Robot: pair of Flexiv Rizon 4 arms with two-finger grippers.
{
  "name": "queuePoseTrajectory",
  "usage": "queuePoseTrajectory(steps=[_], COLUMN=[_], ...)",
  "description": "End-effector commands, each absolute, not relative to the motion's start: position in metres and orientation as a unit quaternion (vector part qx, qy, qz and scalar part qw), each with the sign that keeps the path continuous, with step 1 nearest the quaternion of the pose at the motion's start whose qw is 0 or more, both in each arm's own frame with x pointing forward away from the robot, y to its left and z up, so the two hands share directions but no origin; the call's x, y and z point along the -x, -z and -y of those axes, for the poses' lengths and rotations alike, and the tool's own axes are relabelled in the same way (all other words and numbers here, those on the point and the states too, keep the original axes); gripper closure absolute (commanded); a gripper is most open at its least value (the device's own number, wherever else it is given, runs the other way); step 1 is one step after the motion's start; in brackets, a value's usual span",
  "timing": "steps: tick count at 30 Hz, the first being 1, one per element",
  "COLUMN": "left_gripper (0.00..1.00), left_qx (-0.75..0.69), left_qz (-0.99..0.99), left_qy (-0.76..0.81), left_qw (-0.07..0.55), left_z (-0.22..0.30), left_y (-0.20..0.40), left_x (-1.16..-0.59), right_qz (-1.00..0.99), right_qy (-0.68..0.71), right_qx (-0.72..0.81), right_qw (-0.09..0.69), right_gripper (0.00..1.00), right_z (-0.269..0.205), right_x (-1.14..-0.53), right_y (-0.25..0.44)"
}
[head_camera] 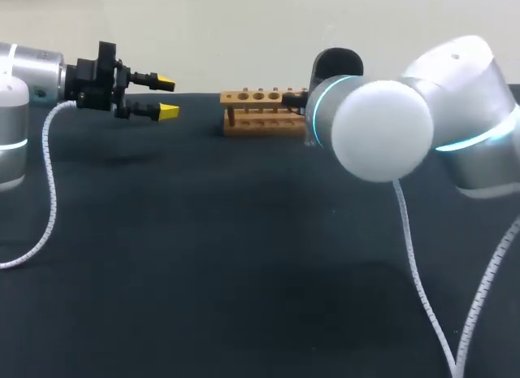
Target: Grasp the test tube, adjust it, and insert it.
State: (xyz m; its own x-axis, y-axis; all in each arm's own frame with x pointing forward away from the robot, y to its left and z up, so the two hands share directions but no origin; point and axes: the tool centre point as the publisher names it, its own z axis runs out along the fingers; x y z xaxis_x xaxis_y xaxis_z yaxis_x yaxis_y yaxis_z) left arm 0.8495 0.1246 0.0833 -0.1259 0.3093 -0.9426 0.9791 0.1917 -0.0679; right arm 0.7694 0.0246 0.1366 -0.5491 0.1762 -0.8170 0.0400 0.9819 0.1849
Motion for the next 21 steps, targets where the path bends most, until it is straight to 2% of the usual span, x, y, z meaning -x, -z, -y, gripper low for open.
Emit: queuePoseTrajectory(steps=[1,21], left_gripper=[0.0,0.0], left_qx=[-0.504,-0.504], left_qz=[-0.639,-0.639], left_qy=[0.391,0.391], left_qw=[0.43,0.43], left_z=[-0.1252,-0.1252], left_y=[-0.082,-0.082], left_x=[-0.8517,-0.8517], right_qz=[-0.876,-0.875], right_qy=[-0.074,-0.077], right_qx=[-0.06,-0.067], right_qw=[0.473,0.474], right_gripper=[1.0,1.0], right_z=[-0.0193,-0.0161], right_x=[-0.7602,-0.7597], right_y=[-0.1393,-0.1427])
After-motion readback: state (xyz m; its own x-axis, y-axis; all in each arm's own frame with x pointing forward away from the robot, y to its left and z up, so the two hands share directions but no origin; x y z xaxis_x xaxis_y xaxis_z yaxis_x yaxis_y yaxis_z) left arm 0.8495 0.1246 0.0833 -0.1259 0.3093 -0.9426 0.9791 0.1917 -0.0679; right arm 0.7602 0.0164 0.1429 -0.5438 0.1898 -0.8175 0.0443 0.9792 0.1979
